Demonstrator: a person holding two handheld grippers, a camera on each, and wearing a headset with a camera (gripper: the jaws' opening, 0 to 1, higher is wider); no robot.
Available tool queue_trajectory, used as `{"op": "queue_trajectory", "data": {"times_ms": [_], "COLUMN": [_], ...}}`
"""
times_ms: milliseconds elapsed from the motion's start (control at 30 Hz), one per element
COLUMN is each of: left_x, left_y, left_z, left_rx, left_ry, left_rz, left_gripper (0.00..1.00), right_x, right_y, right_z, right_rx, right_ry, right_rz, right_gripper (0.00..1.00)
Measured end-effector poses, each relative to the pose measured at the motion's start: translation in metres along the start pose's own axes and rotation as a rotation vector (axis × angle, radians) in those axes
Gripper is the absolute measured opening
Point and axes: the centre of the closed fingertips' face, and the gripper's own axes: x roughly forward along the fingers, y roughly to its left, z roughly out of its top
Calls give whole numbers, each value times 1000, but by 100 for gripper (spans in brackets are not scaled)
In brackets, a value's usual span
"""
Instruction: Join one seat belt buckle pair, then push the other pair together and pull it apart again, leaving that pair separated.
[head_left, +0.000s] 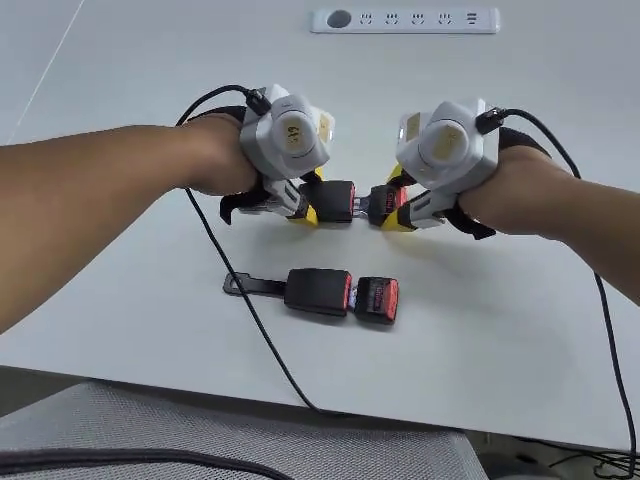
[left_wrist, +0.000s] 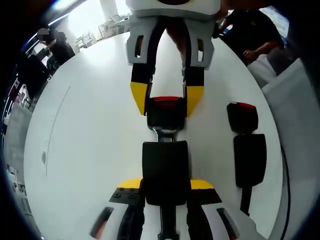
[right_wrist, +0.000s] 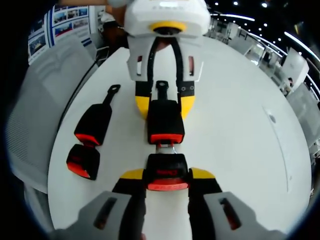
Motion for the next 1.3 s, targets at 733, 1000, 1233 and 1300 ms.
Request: {"op": "queue_trajectory", "data": {"times_ms": [733,1000,1233,1300], "left_x": [-1,-1,-1,-1], "left_y": [-1,-1,-2,-3], "left_z": [0,0,1,2], "left_rx": [-12,-17,-9,-7], "left_ry": [-8,4,-3,0], "left_rz": [-1,-11,-12,-12], "left_gripper": [32,32,32,33], "right_x": [8,1,-3,-8], "right_y": [-1,-4,-4,-3], "right_z": [8,-4,-13,-19], "right_rx": [-11,11,23,22], "right_ry": [19,1,-8,0], "right_rz": [-7,-11,-14,-19], "right_gripper": [31,32,32,33]}}
